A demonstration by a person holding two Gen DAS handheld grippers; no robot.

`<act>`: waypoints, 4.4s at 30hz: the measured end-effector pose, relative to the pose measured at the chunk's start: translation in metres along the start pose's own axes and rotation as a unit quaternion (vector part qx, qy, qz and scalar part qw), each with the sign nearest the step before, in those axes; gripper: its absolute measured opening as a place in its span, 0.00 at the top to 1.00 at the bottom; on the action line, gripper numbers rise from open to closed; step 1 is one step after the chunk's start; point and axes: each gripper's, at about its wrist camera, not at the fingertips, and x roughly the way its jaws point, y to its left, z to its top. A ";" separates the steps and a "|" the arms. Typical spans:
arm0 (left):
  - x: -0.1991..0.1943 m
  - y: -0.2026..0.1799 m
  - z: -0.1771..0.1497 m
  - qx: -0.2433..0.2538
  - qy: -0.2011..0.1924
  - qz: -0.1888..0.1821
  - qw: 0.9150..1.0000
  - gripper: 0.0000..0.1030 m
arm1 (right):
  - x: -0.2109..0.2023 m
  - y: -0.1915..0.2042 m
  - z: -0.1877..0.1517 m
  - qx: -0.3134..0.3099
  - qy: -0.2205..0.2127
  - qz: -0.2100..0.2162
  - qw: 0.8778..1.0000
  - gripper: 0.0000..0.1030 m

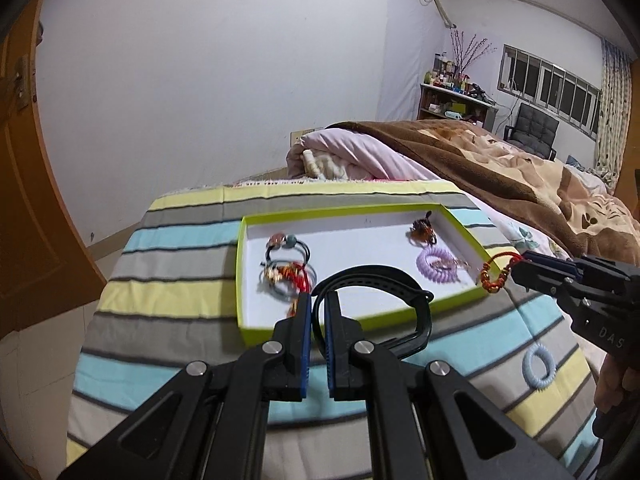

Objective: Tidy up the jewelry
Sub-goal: 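Lift and carry the black band and red knot over the green box, then open the left tool to drop the band while the right tool releases the knot, then move the left tool to the gold-black brooch while the right tool reaches the blue coil, then close the left tool on the gold brooch while the right tool grasps the blue coil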

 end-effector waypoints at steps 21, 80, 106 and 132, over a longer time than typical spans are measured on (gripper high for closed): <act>0.103 0.006 0.039 0.010 0.055 0.014 0.998 0.94 | 0.105 -0.030 0.037 0.010 0.054 -0.013 0.998 0.84; -0.042 -0.047 -0.034 0.003 -0.017 -0.010 1.000 0.85 | -0.064 -0.006 -0.055 0.017 0.005 -0.016 1.000 0.79; -0.056 -0.075 -0.085 0.019 0.007 -0.048 0.999 0.79 | -0.091 -0.026 -0.104 0.042 0.018 -0.049 0.998 0.79; -0.002 -0.119 -0.092 0.079 0.074 -0.063 0.992 0.76 | -0.033 -0.061 -0.115 0.054 0.094 -0.065 0.992 0.78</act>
